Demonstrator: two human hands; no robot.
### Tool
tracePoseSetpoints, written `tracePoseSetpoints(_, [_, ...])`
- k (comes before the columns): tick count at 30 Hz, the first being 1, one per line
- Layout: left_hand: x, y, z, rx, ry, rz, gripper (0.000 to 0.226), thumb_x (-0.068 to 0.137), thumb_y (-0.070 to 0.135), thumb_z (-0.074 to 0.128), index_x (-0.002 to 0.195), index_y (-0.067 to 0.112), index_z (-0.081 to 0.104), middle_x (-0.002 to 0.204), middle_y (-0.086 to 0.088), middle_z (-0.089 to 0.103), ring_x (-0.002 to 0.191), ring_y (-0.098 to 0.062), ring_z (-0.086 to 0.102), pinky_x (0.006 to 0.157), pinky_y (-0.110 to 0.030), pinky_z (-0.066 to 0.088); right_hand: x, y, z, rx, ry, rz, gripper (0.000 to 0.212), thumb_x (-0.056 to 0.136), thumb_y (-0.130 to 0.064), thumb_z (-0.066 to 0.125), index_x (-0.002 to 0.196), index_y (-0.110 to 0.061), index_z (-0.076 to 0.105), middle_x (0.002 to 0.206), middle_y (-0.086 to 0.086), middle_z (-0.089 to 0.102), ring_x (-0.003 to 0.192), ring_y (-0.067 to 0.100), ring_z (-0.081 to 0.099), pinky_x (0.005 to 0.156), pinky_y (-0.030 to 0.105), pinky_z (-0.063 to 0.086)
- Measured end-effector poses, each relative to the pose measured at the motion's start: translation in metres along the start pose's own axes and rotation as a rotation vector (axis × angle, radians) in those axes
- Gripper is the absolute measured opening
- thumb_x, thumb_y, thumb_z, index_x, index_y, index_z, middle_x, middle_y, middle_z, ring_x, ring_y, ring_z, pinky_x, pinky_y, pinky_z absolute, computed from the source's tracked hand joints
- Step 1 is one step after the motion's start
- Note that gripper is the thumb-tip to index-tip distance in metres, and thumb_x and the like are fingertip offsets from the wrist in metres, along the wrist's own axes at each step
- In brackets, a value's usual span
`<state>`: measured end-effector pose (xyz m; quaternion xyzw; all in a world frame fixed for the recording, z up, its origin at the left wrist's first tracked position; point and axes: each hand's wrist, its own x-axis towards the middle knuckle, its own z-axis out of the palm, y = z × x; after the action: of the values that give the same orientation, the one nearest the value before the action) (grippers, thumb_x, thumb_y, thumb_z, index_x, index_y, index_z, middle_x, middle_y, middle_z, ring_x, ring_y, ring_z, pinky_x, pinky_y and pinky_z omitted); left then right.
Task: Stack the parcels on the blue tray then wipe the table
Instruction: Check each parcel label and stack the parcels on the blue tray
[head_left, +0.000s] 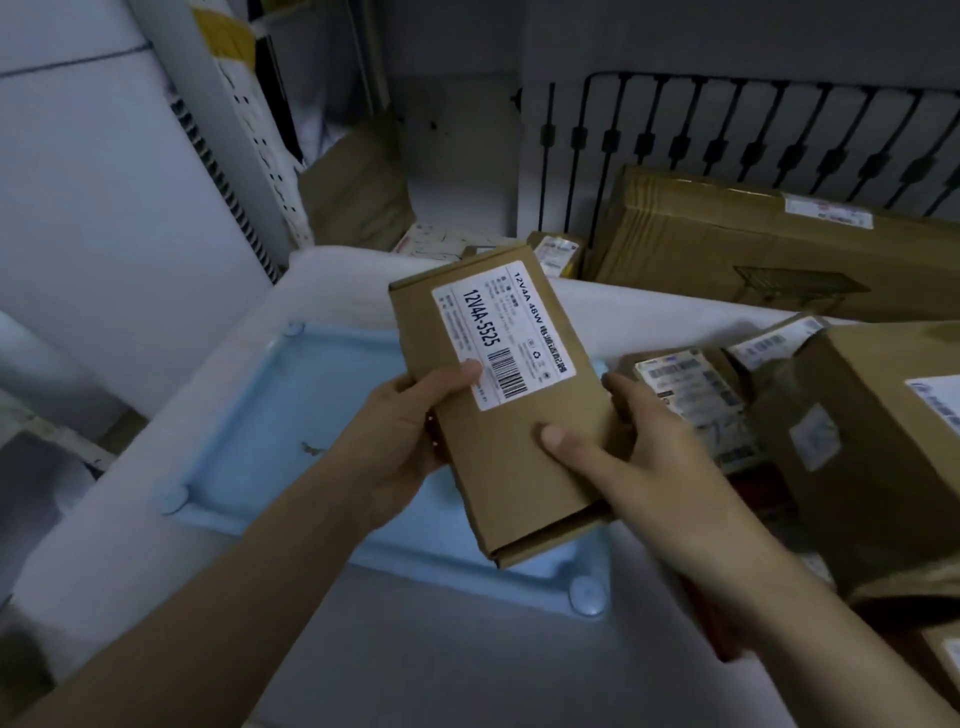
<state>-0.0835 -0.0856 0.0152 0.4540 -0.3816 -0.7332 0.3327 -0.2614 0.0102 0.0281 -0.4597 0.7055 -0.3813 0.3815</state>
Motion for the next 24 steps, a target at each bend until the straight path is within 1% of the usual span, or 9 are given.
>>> tracePoseSetpoints(2, [0.004, -0.009, -0.005, 0.021, -0.037, 0.022, 0.049, 0.081, 0.027, 0.069, 0.127, 0.014, 0.065, 0.120, -0.006, 0.072, 0.117, -0.027, 0.065, 0.099, -0.042, 0.052, 0.003, 0.013, 0.006, 0.103, -0.040, 0.041, 0.053, 0.081, -0.041, 0.076, 0.127, -0.019, 0.059, 0.099, -0.010, 0.074, 0.089, 0.006, 0.071, 0.083, 0.031, 0.060])
tracePoseSetpoints(5, [0.007, -0.017, -0.008, 0.062, -0.099, 0.080, 0.044, 0.081, 0.028, 0.068, 0.124, 0.017, 0.067, 0.118, -0.005, 0.073, 0.116, -0.025, 0.066, 0.105, -0.043, 0.048, 0.002, 0.025, 0.010, 0.265, -0.043, 0.036, 0.028, 0.083, -0.031, 0.076, 0.106, -0.016, 0.070, 0.089, -0.002, 0.079, 0.085, 0.013, 0.075, 0.079, 0.030, 0.060])
tracePoseSetpoints(10, [-0.004, -0.024, -0.017, 0.155, -0.181, 0.204, 0.034, 0.088, 0.037, 0.063, 0.117, 0.021, 0.069, 0.118, -0.003, 0.073, 0.114, -0.023, 0.066, 0.104, -0.043, 0.048, -0.022, 0.038, 0.007, 0.336, 0.009, -0.085, 0.029, 0.084, -0.030, 0.074, 0.110, -0.015, 0.069, 0.101, 0.006, 0.077, 0.093, 0.023, 0.075, 0.090, 0.041, 0.058])
tracePoseSetpoints(12, [-0.017, -0.030, -0.020, 0.141, -0.175, 0.285, 0.032, 0.088, 0.035, 0.064, 0.113, 0.016, 0.070, 0.109, -0.005, 0.076, 0.104, -0.021, 0.070, 0.096, -0.039, 0.055, -0.045, 0.044, 0.002, 0.291, 0.047, -0.175, 0.030, 0.085, -0.028, 0.073, 0.113, -0.018, 0.067, 0.102, 0.004, 0.077, 0.089, 0.018, 0.075, 0.081, 0.033, 0.061])
tracePoseSetpoints(14, [-0.030, -0.038, -0.026, 0.170, -0.174, 0.382, 0.051, 0.080, 0.032, 0.070, 0.127, 0.012, 0.064, 0.118, -0.008, 0.072, 0.104, -0.020, 0.069, 0.096, -0.038, 0.055, -0.074, 0.055, -0.002, 0.207, 0.113, -0.259, 0.036, 0.083, -0.031, 0.075, 0.116, -0.023, 0.066, 0.108, 0.002, 0.075, 0.091, 0.016, 0.075, 0.080, 0.032, 0.060])
tracePoseSetpoints(16, [-0.047, -0.049, -0.034, 0.278, -0.173, 0.489, 0.071, 0.072, 0.033, 0.077, 0.138, 0.021, 0.055, 0.128, -0.003, 0.068, 0.111, -0.016, 0.066, 0.101, -0.039, 0.051, -0.106, 0.065, -0.006, 0.117, 0.172, -0.314, 0.039, 0.080, -0.033, 0.078, 0.117, -0.028, 0.065, 0.112, 0.003, 0.072, 0.094, 0.019, 0.073, 0.081, 0.036, 0.061])
tracePoseSetpoints(19, [-0.076, -0.065, -0.037, 0.499, -0.172, 0.609, 0.083, 0.065, 0.032, 0.088, 0.139, 0.030, 0.052, 0.132, 0.007, 0.064, 0.122, -0.010, 0.060, 0.103, -0.037, 0.048, -0.157, 0.075, -0.011, 0.017, 0.243, -0.314, 0.037, 0.083, -0.031, 0.077, 0.116, -0.037, 0.061, 0.108, -0.003, 0.068, 0.088, 0.023, 0.071, 0.066, 0.047, 0.064])
tracePoseSetpoints(22, [-0.099, -0.072, -0.038, 0.635, -0.165, 0.751, 0.083, 0.063, 0.037, 0.090, 0.137, 0.034, 0.053, 0.133, 0.011, 0.061, 0.121, -0.010, 0.059, 0.105, -0.036, 0.048, -0.186, 0.083, -0.009, -0.221, 0.314, -0.366, 0.042, 0.083, -0.029, 0.077, 0.117, -0.038, 0.055, 0.105, -0.017, 0.059, 0.094, 0.009, 0.062, 0.069, 0.027, 0.055])
tracePoseSetpoints(24, [-0.113, -0.070, -0.036, 0.701, -0.178, 0.836, 0.075, 0.071, 0.029, 0.086, 0.136, 0.040, 0.052, 0.133, 0.014, 0.059, 0.122, -0.008, 0.056, 0.104, -0.033, 0.047, -0.194, 0.085, -0.009, -0.430, 0.366, -0.415, 0.049, 0.081, -0.029, 0.079, 0.121, -0.040, 0.051, 0.109, -0.015, 0.055, 0.099, 0.011, 0.056, 0.077, 0.027, 0.049])
